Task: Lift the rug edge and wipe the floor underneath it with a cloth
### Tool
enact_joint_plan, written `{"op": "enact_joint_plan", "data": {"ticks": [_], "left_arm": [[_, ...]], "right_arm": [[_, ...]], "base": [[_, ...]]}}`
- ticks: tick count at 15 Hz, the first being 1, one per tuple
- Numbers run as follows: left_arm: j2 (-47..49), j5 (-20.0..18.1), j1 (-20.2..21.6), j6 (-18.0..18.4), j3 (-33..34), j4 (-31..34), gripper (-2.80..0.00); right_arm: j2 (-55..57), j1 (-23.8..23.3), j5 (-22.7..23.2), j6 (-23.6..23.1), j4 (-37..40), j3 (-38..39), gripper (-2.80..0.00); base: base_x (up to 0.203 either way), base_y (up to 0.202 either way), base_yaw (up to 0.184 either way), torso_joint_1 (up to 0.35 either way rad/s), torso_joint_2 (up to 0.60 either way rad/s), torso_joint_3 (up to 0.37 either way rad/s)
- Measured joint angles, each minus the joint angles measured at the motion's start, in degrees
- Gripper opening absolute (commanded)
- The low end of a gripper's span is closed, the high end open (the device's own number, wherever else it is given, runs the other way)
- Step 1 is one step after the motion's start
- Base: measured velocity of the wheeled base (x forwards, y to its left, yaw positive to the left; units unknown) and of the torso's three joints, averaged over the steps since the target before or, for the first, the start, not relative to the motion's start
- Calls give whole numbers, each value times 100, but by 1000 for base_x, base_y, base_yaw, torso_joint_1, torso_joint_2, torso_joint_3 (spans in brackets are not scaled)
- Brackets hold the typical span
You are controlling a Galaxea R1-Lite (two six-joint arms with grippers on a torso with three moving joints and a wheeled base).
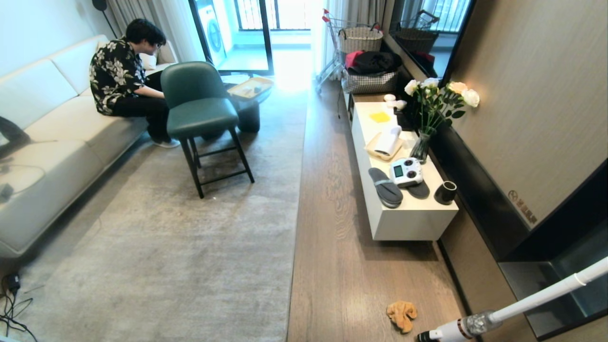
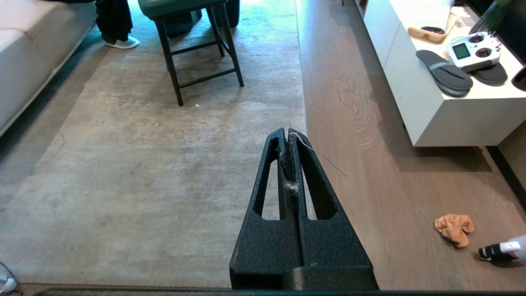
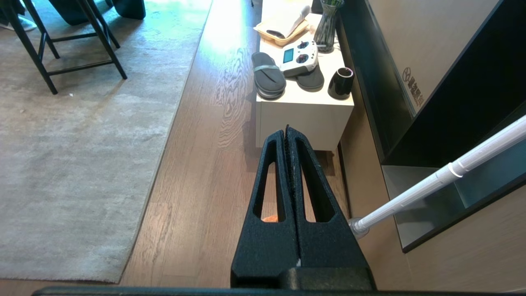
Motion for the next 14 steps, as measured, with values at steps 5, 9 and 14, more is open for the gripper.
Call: {"op": "enact_joint_plan", "data": {"ticks": [5, 9, 14], "left_arm": [[0, -1, -2, 0, 0, 0, -280], [0, 0, 0, -3, 0, -2, -280], [0, 0, 0, 0, 0, 0, -280]], "right_arm": [[0, 0, 2, -11, 10, 0, -280], [0, 0, -13, -28, 13, 0, -280], [0, 0, -8, 39, 11, 0, -280]], "base": [[0, 0, 0, 0, 0, 0], [0, 0, 0, 0, 0, 0], [0, 0, 0, 0, 0, 0]]}}
